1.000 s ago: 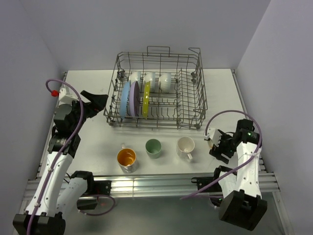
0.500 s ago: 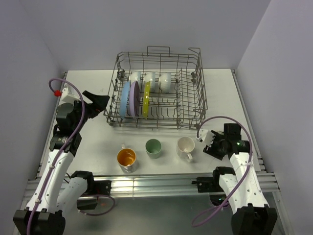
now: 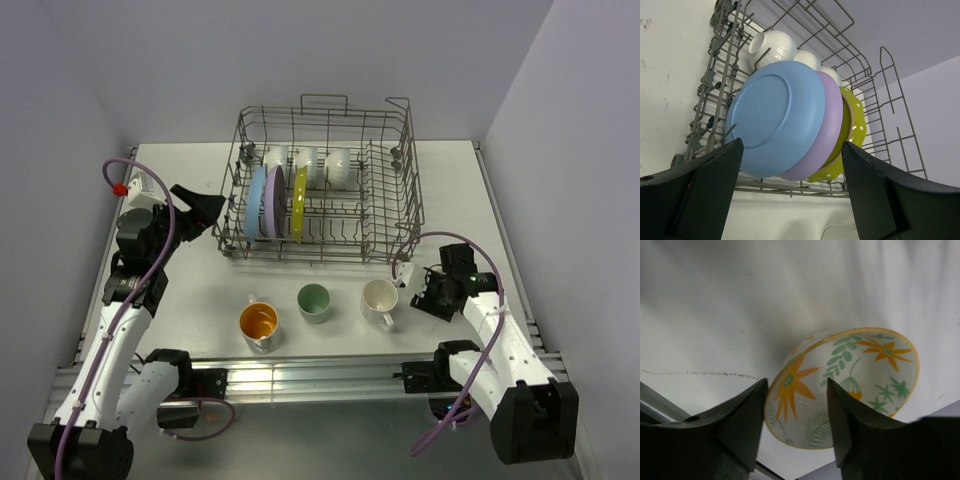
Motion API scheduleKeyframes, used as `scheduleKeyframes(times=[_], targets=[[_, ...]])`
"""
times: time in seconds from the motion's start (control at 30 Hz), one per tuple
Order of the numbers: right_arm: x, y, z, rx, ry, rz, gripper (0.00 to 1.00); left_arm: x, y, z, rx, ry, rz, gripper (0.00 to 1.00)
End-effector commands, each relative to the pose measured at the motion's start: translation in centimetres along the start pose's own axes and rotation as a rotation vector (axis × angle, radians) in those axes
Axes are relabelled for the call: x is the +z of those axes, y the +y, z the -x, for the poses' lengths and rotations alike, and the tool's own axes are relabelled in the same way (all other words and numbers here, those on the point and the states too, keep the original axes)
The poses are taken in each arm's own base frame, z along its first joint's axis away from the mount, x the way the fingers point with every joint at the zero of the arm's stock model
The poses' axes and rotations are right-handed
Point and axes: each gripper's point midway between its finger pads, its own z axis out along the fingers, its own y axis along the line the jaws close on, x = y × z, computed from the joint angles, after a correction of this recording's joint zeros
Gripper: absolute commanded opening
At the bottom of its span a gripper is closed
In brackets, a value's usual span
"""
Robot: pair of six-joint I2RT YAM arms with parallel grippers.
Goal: Load the mixed dishes into the dish rack
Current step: Grab a bowl with the right arm
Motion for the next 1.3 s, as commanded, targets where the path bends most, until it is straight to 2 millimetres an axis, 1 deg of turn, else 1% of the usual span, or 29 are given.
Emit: scheduleKeyframes(times=[0.0, 0.13, 0.33, 0.43, 0.53, 0.63, 0.67, 0.77, 0.83, 0.9, 0.93, 1.0, 1.07, 1.1, 1.17, 1.27], targets=[[0.4, -1.4, 0.0, 0.022, 0.033, -0.07, 0.56, -0.4, -1.9, 1.9, 0.017, -0.05, -0.053, 0.87], [1.2, -1.2, -0.1, 0.02, 0.057, -0.068, 0.53, -0.4, -2.2, 2.3, 0.024, -0.056, -0.054, 0.87], [1.7, -0.6, -0.3, 0.016, 0.079, -0.046, 0.5, -0.5, -2.4, 2.7, 0.04, -0.059, -0.048, 0.87], [2.0, 0.0, -0.8, 0.017, 0.1, -0.025, 0.46, -0.5, -2.5, 2.6, 0.035, -0.059, -0.053, 0.86], [2.1, 0.4, -1.0, 0.03, 0.112, -0.006, 0.37, -0.7, -2.6, 2.8, 0.026, -0.064, -0.056, 0.86], [2.2, 0.7, -0.8, 0.058, 0.104, 0.008, 0.18, -0.8, -2.8, 2.9, 0.033, -0.064, -0.057, 0.86], [2.2, 0.6, -0.7, 0.068, 0.099, 0.007, 0.0, -0.9, -2.8, 3.0, 0.035, -0.065, -0.056, 0.86], [1.8, 0.4, -0.4, 0.099, 0.09, -0.003, 0.0, -1.1, -2.9, 3.1, 0.038, -0.067, -0.051, 0.86], [1.4, 0.1, -0.2, 0.144, 0.086, -0.01, 0.0, -1.3, -3.0, 3.2, 0.038, -0.071, -0.056, 0.86], [0.9, 0.1, -0.5, 0.215, 0.089, -0.009, 0.0, -1.4, -3.2, 3.2, 0.037, -0.072, -0.061, 0.86], [0.4, -0.4, 0.1, 0.238, 0.063, -0.012, 0.0, -1.5, -3.2, 3.3, 0.037, -0.076, -0.062, 0.86], [-0.2, -0.4, -0.1, 0.319, 0.057, 0.001, 0.0, -1.5, -3.3, 3.3, 0.036, -0.074, -0.065, 0.86], [-1.0, -0.9, 0.6, 0.355, 0.02, -0.003, 0.0, -1.5, -3.5, 3.3, 0.037, -0.073, -0.073, 0.86], [-1.6, -1.2, 0.0, 0.411, 0.015, -0.023, 0.0, -1.5, -3.5, 3.4, 0.039, -0.075, -0.074, 0.86], [-2.5, -1.8, 0.2, 0.436, -0.011, -0.052, 0.0, -1.5, -3.7, 3.3, 0.041, -0.071, -0.079, 0.86], [-4.1, -2.7, -0.1, 0.494, -0.037, -0.11, 0.0, -1.4, -3.7, 3.4, 0.043, -0.07, -0.082, 0.86]])
